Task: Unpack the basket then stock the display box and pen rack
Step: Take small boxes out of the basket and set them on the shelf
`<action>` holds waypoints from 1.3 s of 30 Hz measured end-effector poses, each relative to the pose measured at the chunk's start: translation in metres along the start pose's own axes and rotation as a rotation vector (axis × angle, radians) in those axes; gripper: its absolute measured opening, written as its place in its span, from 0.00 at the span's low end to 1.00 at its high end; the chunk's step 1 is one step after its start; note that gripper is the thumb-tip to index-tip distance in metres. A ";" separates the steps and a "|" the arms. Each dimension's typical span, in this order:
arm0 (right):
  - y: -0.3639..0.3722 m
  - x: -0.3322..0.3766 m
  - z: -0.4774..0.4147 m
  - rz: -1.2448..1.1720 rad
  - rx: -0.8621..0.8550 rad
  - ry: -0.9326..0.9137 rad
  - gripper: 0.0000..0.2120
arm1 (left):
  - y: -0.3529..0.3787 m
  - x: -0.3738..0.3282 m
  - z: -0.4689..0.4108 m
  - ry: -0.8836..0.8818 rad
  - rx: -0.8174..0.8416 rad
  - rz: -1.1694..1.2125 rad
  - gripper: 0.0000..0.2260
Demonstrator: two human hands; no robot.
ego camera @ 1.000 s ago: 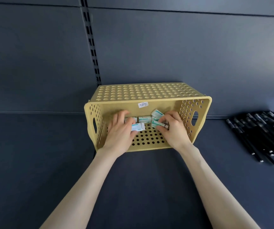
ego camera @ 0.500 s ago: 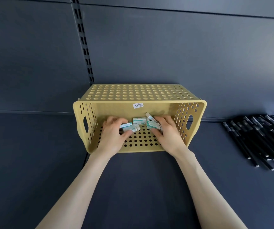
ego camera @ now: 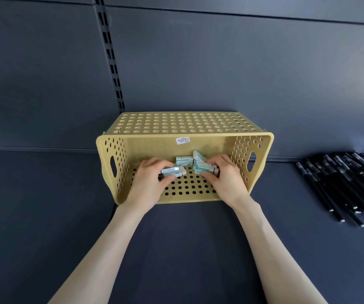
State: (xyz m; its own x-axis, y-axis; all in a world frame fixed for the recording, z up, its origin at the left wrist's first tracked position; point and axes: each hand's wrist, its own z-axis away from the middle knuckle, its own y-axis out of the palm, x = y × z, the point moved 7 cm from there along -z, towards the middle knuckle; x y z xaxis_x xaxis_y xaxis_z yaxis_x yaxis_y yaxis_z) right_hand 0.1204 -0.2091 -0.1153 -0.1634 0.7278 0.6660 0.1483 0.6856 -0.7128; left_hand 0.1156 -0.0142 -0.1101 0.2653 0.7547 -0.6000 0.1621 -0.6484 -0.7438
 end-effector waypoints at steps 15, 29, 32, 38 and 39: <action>0.003 0.006 -0.007 -0.068 0.108 0.062 0.10 | 0.011 -0.001 -0.007 -0.125 0.230 0.063 0.18; -0.018 0.015 0.008 0.094 -0.035 0.044 0.10 | 0.013 -0.025 -0.018 0.137 0.181 0.072 0.12; -0.017 0.013 0.013 0.161 -0.012 0.046 0.13 | 0.022 -0.032 -0.022 0.217 0.179 0.001 0.12; -0.008 0.004 0.020 0.200 0.020 0.073 0.19 | 0.027 -0.036 -0.020 0.286 0.117 -0.073 0.14; -0.008 0.004 0.020 0.192 0.018 0.068 0.19 | 0.027 -0.035 -0.021 0.268 0.121 -0.086 0.15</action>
State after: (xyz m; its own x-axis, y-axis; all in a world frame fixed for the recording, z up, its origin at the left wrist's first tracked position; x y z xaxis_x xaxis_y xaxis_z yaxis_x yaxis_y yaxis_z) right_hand 0.0991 -0.2116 -0.1114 -0.0671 0.8450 0.5305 0.1532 0.5341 -0.8314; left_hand 0.1310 -0.0608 -0.1030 0.4992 0.7426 -0.4465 0.0849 -0.5547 -0.8277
